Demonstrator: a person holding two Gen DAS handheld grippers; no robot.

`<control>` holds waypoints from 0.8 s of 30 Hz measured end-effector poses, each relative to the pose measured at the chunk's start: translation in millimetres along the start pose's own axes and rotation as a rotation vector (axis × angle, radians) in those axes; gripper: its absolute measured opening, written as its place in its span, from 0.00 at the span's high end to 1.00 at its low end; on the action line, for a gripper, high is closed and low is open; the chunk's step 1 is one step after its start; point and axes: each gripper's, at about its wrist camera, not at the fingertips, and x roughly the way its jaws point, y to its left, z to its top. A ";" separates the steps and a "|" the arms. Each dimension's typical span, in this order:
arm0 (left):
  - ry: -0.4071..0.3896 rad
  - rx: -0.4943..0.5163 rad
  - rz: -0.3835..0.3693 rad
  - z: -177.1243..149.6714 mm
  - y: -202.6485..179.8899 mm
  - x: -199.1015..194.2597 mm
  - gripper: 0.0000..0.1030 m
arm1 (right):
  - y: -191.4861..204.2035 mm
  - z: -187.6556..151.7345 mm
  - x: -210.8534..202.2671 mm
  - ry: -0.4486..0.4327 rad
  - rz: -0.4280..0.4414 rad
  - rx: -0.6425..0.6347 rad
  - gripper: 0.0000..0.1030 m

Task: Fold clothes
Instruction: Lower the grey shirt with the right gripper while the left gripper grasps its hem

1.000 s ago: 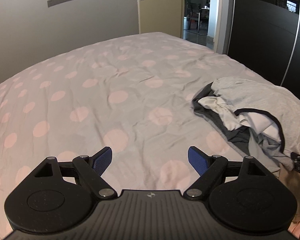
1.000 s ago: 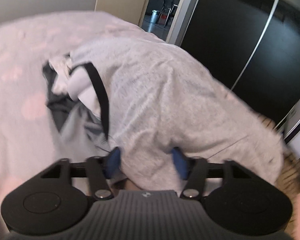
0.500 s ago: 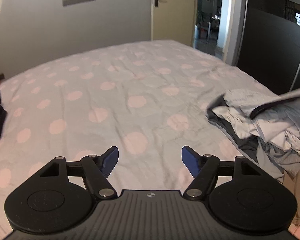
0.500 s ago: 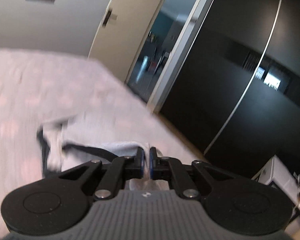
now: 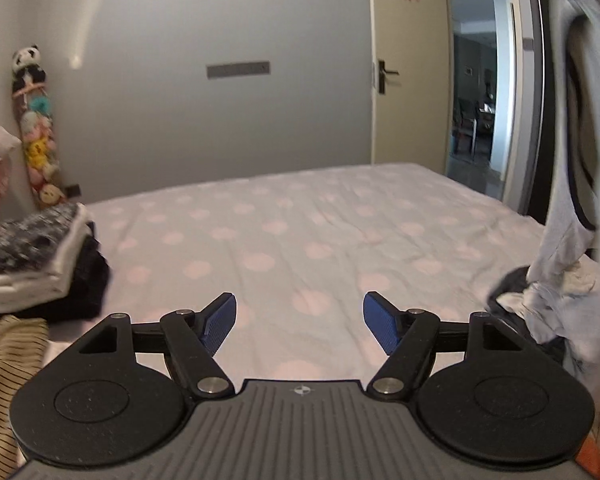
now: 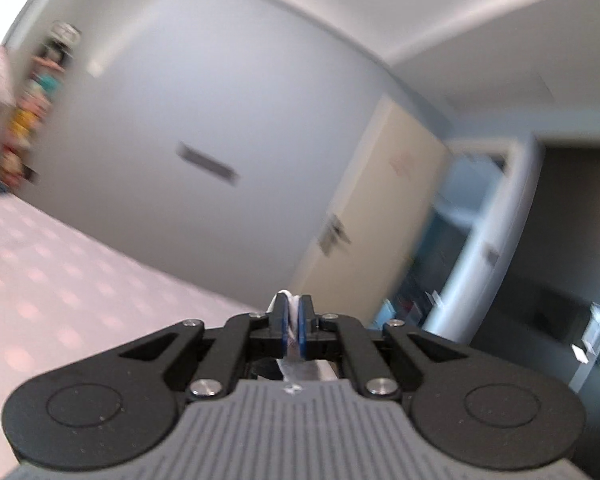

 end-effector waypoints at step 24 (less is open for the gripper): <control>0.143 0.006 0.090 -14.1 118.2 7.9 0.19 | 106.2 -165.7 57.0 0.453 0.221 0.229 0.95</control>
